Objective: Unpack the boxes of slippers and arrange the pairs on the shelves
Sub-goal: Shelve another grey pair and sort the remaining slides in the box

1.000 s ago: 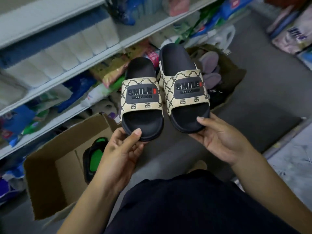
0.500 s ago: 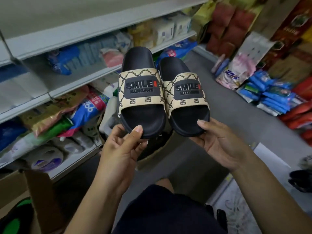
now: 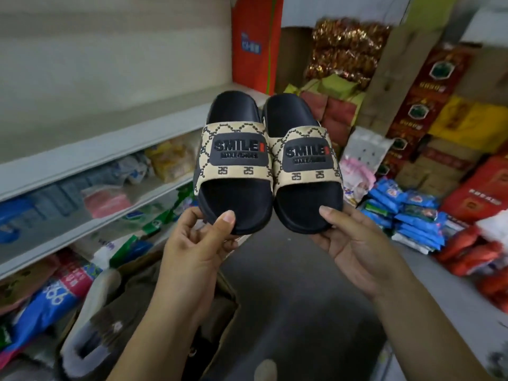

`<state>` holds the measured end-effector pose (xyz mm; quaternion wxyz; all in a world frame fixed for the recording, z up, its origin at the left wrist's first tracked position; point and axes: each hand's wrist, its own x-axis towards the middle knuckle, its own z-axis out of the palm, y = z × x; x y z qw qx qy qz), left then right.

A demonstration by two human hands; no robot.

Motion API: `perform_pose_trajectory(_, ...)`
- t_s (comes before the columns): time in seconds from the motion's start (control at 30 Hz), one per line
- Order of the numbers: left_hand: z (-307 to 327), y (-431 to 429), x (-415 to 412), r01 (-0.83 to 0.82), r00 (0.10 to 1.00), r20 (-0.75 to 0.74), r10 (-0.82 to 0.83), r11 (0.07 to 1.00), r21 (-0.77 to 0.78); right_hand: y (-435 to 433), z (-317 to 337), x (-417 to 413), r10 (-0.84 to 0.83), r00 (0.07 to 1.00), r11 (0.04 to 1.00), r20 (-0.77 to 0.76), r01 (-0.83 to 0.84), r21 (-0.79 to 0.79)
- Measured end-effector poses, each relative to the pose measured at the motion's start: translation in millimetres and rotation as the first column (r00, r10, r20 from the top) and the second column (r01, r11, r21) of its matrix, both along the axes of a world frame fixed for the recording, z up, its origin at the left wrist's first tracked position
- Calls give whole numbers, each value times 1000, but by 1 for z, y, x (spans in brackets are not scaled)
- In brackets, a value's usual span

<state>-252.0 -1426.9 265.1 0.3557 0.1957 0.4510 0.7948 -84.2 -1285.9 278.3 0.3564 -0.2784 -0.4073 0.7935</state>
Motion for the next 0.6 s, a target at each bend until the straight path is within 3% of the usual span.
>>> perform_pose_trajectory(0.17,28,107,7,-52,990,-129,52,999,2,108,26,-1,-6,1000,993,-7,7,122)
perform_pose_trajectory(0.3,42,178,18,-98,989,-111,99,995,16,184,39,0,-4,999,984,-42,12,176)
perform_pose_trajectory(0.47,58,256,18,-228,951,-210,226,974,15,277,50,-10,110,992,980,-64,-97,172)
perform_pose_trajectory(0.6,82,313,16,-364,896,-235,377,926,99,350,66,-23,230,971,963,-63,-218,161)
